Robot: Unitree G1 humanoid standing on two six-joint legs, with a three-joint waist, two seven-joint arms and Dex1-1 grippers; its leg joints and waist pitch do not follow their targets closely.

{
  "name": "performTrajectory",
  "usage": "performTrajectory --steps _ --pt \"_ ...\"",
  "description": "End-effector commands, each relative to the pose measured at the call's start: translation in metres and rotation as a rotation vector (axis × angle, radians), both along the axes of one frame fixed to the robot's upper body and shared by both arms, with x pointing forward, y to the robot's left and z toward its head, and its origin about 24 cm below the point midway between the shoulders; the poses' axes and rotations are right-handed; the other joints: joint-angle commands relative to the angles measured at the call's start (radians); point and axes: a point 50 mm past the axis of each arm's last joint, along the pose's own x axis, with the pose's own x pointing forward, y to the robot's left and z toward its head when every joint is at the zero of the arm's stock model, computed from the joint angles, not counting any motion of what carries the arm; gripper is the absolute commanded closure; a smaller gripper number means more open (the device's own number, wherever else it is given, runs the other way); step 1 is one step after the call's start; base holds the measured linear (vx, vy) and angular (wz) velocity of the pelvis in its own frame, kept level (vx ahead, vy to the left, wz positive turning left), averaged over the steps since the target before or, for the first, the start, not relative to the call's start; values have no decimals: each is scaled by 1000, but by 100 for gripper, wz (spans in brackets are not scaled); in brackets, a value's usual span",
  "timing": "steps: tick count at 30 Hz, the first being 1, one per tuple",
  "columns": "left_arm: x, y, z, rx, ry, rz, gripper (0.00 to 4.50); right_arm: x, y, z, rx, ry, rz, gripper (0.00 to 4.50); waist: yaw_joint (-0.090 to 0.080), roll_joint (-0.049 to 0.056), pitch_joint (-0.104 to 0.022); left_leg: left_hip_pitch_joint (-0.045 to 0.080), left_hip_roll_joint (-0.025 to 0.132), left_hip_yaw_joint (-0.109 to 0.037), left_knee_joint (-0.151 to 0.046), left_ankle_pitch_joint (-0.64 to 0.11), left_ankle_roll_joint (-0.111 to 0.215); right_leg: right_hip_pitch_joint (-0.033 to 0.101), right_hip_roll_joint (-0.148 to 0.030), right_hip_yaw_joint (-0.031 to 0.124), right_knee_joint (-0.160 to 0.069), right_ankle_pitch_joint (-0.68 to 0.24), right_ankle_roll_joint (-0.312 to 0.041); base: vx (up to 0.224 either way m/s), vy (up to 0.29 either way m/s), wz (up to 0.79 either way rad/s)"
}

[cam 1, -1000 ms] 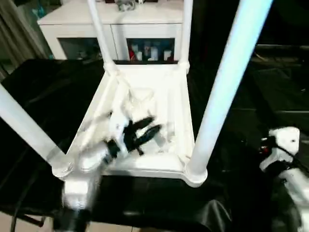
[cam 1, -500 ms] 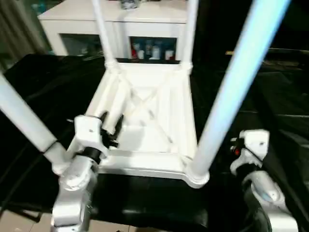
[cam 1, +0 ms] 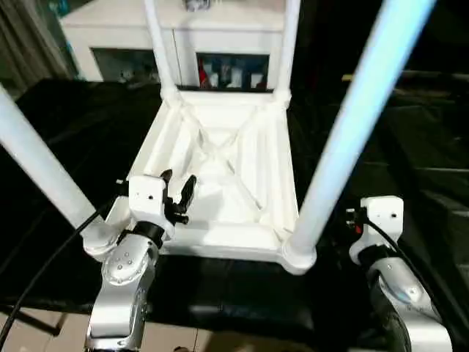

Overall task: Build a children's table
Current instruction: Rotate leg to tighten

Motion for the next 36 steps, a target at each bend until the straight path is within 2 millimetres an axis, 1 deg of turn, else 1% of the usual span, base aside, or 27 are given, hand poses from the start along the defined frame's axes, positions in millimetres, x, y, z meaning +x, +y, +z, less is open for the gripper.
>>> performTrajectory --steps 1,2,3,4,5,6,7,8,9,10,12,13,14,15,16,17,18,19,20,21,23,25,27,28,29,33,36 --pt "-3 -5 -4 8 4 -16 192 1 -7 -1 -32 7 -16 75 -20 -14 -25 49 27 -34 -111 -755 -51 25 6 -30 -99 -647 21 -102 23 -8" --pt "-7 -9 -2 1 2 -35 192 1 -8 -1 -22 10 -18 75 -11 6 -7 -4 67 -40 -196 -879 -69 92 10 -15 16 -494 -23 -102 23 -8" --pt "-10 -11 -1 -20 -2 -45 192 -1 -9 -1 -17 5 -12 75 31 5 -13 -26 84 -11 -235 -932 -71 112 7 18 126 -254 -55 -90 -24 2" --pt "-11 -12 -1 -37 -5 -52 192 -1 -10 -1 -14 1 -7 75 29 -14 -17 7 75 4 -218 -888 -49 87 0 47 118 -279 -49 23 -80 11" --pt "-12 -13 -2 -28 -5 -52 192 -3 -11 -4 -7 8 -2 75 31 -74 -18 76 0 8 -55 -651 -50 -31 -66 78 -75 -849 34 23 -80 11" --pt "-14 -13 -4 -6 -4 -54 192 -6 -13 -9 8 24 9 75 27 -89 -23 42 -13 -16 69 -329 9 -22 -165 133 -133 -1131 52 0 0 0" --pt "-17 -12 -5 -8 2 -54 192 -8 -15 -12 22 30 -3 75 42 -81 -32 -4 -5 -41 63 -229 37 26 -188 156 -115 -1107 40 37 37 -30" --pt "-19 -11 -6 -10 2 -56 192 -9 -16 -13 30 31 -6 75 68 -74 -35 -44 3 -58 28 -156 74 56 -185 155 -89 -955 12 37 37 -30" --pt "-20 -11 -6 -14 1 -58 192 -10 -17 -14 36 30 -9 75 81 -69 -36 -24 -1 -54 11 -179 122 35 -162 155 -83 -839 -29 42 60 -7" --pt "-25 -8 -8 -15 7 -66 192 -13 -17 -15 44 25 -3 75 76 -57 -40 12 3 -35 18 -201 109 6 -135 182 -86 -817 -44 -16 100 -8" --pt "-29 -6 -12 -6 19 -73 192 -16 -16 -16 46 22 9 75 91 -57 -43 4 -1 -27 8 -243 149 20 -117 206 -74 -667 -81 -6 133 -18" --pt "-31 -5 -14 -3 31 -74 192 -18 -16 -17 43 20 18 75 93 -67 -36 -28 -4 -42 -11 -238 201 39 -128 175 -72 -631 -88 34 209 -18" --pt "-34 -3 -18 7 49 -75 192 -20 -16 -18 49 22 24 75 76 -37 -43 0 2 -36 -64 -259 237 20 -54 123 -46 -537 -123 34 209 -18" --pt "-39 -1 -22 20 70 -84 192 -25 -18 -20 55 20 23 75 46 -21 -37 42 3 -31 -95 -354 238 -11 30 73 -15 -417 -140 23 195 4" --pt "-39 -1 -22 20 70 -84 192 -25 -18 -20 55 20 23 75 38 -13 -52 54 8 -41 -96 -375 221 -4 39 64 7 -325 -146 1 179 10" --pt "-41 0 -23 24 71 -89 192 -30 -21 -22 72 18 14 75 33 4 -51 48 17 -49 -118 -415 140 4 45 54 33 -179 -139 1 179 10" --pt "-43 0 -23 18 70 -97 192 -33 -23 -24 83 13 0 75 30 6 -49 37 23 -59 -128 -444 48 13 36 53 40 -74 -115 3 165 3" --pt "-44 0 -23 13 70 -103 192 -36 -24 -25 91 9 -10 75 30 -1 -51 36 21 -58 -127 -468 13 18 22 58 29 -50 -103 -1 120 5" --pt "-44 -1 -23 10 69 -107 192 -37 -26 -25 95 6 -15 75 33 -14 -47 41 6 -37 -127 -552 -12 11 -2 69 3 -107 -86 -1 120 5" --pt "-45 -2 -23 11 64 -112 192 -39 -29 -26 108 1 -39 75 31 -23 -44 39 -7 -33 -119 -623 9 13 -29 82 -25 -237 -74 -13 74 4" --pt "-53 -5 -25 -28 52 -127 192 -47 -49 -27 116 -25 -162 75 30 -26 -41 30 -8 -38 -109 -643 46 20 -62 90 -57 -407 -50 0 0 0" --pt "-56 -5 -28 -48 59 -125 192 -49 -55 -26 96 -32 -164 75 29 -26 -36 37 -2 -39 -116 -665 36 18 -54 78 -65 -454 -35 0 0 0" --pt "-59 -4 -32 -61 69 -122 192 -52 -60 -25 73 -37 -129 75 27 -18 -37 41 6 -45 -127 -702 -19 22 -32 76 -55 -377 -29 0 0 0" --pt "-61 -4 -34 -71 72 -122 192 -54 -63 -25 72 -23 -87 75 25 -22 -36 38 8 -47 -128 -703 -29 25 -31 78 -53 -363 -28 0 0 0" --pt "-67 -3 -38 -130 73 -121 192 -63 -70 -26 101 55 78 75 27 -16 -34 39 10 -51 -131 -715 -44 27 -30 80 -51 -355 -24 0 0 0" --pt "-77 5 -37 -235 37 -116 165 -80 -79 -18 136 153 329 75 33 -32 -29 42 8 -41 -117 -686 4 26 -44 93 -68 -450 -27 0 0 0" --pt "-82 11 -36 -243 25 -141 137 -85 -76 -8 172 183 448 57 32 -30 -23 33 11 -47 -119 -669 4 28 -44 91 -72 -510 -18 0 0 0"
